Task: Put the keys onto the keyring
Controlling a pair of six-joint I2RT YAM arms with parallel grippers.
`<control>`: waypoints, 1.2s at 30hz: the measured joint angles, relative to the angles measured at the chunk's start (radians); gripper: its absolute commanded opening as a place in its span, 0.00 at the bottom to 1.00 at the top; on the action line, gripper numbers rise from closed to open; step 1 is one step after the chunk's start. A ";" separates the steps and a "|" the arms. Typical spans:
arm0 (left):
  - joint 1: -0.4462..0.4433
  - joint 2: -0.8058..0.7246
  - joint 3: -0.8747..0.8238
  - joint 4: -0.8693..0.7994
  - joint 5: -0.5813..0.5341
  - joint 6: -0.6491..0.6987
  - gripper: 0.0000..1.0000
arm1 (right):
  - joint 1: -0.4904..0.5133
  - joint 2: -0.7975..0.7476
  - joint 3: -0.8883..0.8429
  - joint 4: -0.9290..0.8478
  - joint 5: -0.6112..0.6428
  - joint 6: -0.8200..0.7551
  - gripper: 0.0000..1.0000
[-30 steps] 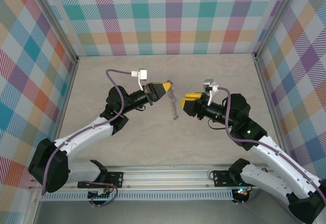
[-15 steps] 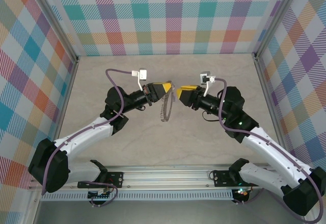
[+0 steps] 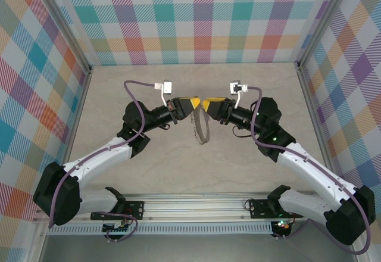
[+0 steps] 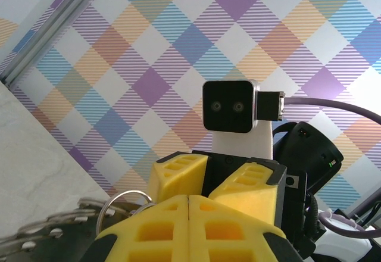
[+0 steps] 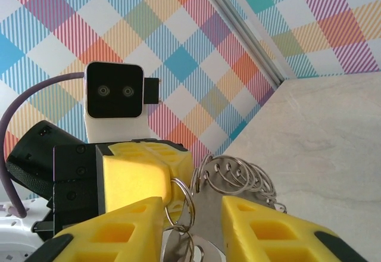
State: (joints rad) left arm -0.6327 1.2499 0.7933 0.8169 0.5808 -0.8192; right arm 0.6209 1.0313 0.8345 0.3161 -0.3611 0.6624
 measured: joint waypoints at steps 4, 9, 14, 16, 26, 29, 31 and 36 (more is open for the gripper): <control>0.000 0.000 0.000 0.000 0.002 0.000 0.00 | 0.000 0.003 0.002 0.006 -0.011 0.008 0.24; 0.000 0.000 0.000 0.000 0.002 0.000 0.00 | 0.000 0.013 0.006 0.022 -0.025 0.011 0.18; 0.000 0.000 0.000 0.000 0.000 0.000 0.00 | -0.006 0.025 0.007 0.031 -0.035 0.015 0.04; 0.000 0.000 0.000 0.002 -0.002 0.000 0.00 | -0.006 0.025 0.007 0.034 -0.040 0.014 0.00; 0.000 0.000 0.006 -0.014 -0.002 0.005 0.15 | -0.023 0.025 0.009 0.031 -0.065 0.014 0.00; 0.000 -0.003 0.031 -0.085 0.002 0.043 0.32 | -0.039 0.025 0.025 -0.003 -0.087 0.005 0.00; 0.000 -0.012 0.058 -0.151 0.005 0.081 0.37 | -0.056 0.025 0.040 -0.032 -0.114 -0.005 0.00; 0.019 -0.041 0.133 -0.295 0.032 0.175 0.46 | -0.102 0.043 0.101 -0.125 -0.193 -0.047 0.00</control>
State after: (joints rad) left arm -0.6136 1.2091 0.9260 0.5220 0.6128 -0.6437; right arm 0.5190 1.0748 0.9360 0.1909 -0.5545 0.6151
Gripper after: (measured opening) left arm 0.439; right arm 0.067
